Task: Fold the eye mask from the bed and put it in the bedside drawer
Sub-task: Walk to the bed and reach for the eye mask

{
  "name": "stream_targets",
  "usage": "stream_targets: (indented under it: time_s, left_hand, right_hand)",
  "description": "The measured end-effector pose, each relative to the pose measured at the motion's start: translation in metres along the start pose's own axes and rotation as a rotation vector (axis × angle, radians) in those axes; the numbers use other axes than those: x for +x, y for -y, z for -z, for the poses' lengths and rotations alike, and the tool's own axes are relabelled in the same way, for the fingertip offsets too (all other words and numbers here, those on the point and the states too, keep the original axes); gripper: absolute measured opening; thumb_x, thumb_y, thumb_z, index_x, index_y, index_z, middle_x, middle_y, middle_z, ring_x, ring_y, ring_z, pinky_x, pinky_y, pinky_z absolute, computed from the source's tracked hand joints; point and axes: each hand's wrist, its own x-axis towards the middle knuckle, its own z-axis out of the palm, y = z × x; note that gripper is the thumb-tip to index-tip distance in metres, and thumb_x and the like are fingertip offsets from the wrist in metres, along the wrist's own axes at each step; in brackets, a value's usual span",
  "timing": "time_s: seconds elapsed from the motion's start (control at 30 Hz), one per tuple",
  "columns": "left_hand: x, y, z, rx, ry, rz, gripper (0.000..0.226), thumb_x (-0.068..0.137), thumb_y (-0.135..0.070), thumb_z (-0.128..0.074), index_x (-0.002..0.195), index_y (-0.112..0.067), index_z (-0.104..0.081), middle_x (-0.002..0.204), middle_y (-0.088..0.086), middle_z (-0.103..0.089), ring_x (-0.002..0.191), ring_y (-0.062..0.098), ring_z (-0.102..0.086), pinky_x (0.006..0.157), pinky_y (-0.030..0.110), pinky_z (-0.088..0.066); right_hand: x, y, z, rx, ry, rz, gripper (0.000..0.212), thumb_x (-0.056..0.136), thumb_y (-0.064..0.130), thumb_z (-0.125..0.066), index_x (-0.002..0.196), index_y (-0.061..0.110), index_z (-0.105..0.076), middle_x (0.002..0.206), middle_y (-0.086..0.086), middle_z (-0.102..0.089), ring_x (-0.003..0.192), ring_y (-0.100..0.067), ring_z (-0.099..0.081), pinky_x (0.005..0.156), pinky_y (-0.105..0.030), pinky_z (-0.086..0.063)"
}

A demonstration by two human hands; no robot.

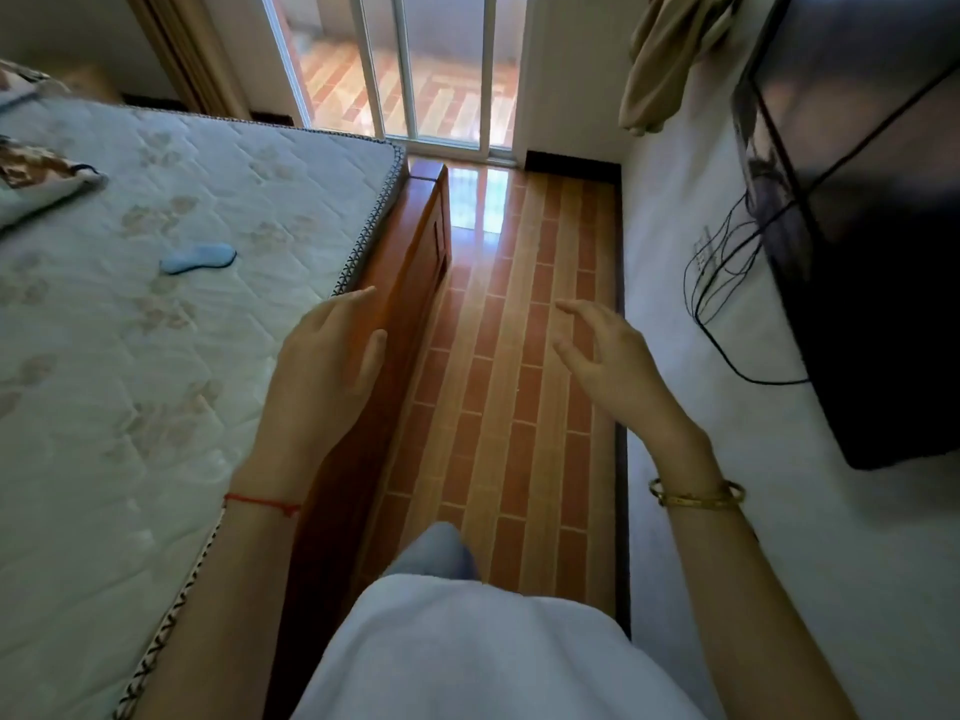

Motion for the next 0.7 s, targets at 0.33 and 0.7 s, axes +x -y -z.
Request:
stream_targets:
  time_s: [0.33, 0.7]
  left_hand:
    - [0.150, 0.048, -0.064, 0.004, 0.021, 0.073, 0.042, 0.094, -0.022, -0.054, 0.135, -0.011, -0.051, 0.133, 0.010, -0.059, 0.125, 0.025, -0.053, 0.107, 0.034, -0.039]
    - [0.347, 0.128, -0.095, -0.002, -0.035, 0.176, 0.042, 0.094, -0.022, -0.054, 0.136, -0.016, -0.049, 0.136, 0.005, -0.058, 0.126, 0.022, -0.053, 0.108, 0.038, -0.041]
  right_hand:
    - [0.179, -0.045, -0.032, -0.006, 0.036, 0.016, 0.040, 0.094, 0.038, -0.049, 0.134, 0.031, -0.045, 0.142, 0.005, -0.047, 0.131, -0.017, -0.044, 0.104, -0.035, -0.038]
    - [0.429, -0.023, -0.058, -0.036, 0.117, 0.126, 0.041, 0.095, 0.032, -0.051, 0.135, 0.027, -0.047, 0.141, 0.004, -0.048, 0.131, -0.015, -0.042, 0.102, -0.025, -0.028]
